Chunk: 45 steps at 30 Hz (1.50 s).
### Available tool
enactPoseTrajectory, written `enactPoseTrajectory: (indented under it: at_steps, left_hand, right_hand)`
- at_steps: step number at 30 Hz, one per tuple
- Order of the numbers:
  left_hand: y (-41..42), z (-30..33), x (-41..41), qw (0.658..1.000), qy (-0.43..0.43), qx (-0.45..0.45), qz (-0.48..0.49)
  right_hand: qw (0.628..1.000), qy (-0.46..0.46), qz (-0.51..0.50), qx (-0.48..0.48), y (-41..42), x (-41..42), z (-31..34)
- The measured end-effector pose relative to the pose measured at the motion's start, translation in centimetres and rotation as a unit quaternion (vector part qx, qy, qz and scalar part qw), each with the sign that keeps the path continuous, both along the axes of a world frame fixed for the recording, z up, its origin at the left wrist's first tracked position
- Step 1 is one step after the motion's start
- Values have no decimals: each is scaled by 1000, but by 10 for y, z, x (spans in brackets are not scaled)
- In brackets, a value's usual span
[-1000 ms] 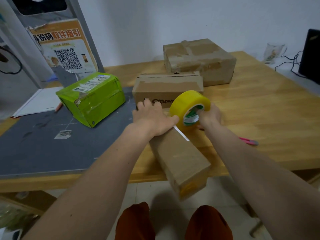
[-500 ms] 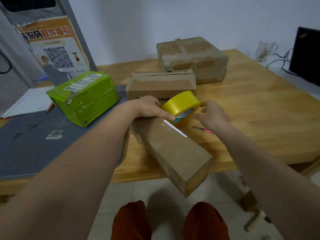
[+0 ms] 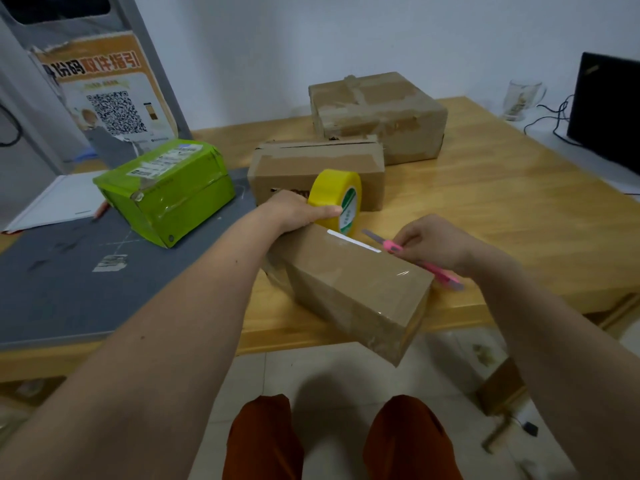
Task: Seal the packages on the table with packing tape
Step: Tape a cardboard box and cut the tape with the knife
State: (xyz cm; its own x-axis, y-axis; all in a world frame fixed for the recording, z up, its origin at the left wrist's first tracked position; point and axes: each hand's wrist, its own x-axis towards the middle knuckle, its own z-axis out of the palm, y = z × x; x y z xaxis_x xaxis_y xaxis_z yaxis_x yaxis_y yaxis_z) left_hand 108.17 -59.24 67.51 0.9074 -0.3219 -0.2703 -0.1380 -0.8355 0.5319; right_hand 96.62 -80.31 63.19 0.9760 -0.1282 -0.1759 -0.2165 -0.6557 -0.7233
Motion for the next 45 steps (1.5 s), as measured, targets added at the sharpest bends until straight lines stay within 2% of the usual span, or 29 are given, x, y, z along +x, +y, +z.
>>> enactPoseTrajectory:
  at_steps: [3,5,7,12,14,17,22,32,37,41,45]
  left_hand:
    - [2,3,1,999,33,-34,13]
    - [5,3,4,997,60,-49,18]
    - [11,2,7,992,98,-72,35]
    - [17,-3,15,977,158,-133,54]
    - [16,-5,17,974,168,-142,51]
    - [16,-7,18,971,168,-155,67]
    - [17,-10,17,971,163,-157,80]
    - [17,-13,20,966,163,-183,80]
    - [19,-15,21,967,161,-181,78]
    - [21,-13,21,960,191,-194,73]
    - [21,-12,21,951,231,-203,31]
  right_hand:
    - [983,-36,34,175,-1,-14,14]
    - [976,-64,51,203,5,-15,23]
    - [976,-89,65,186,13,-13,33]
    - [987,-151,61,-11,40,4,51]
    - [973,-173,66,-140,53,11,56]
    - [930,-200,64,-301,67,22,63]
    - [905,-202,80,-366,80,37,66]
    - [906,-178,113,-367,87,43,70]
    - [904,-120,132,-389,73,35,73]
    - [932,-102,109,-331,51,28,68]
    - [975,-1,111,-193,29,27,53]
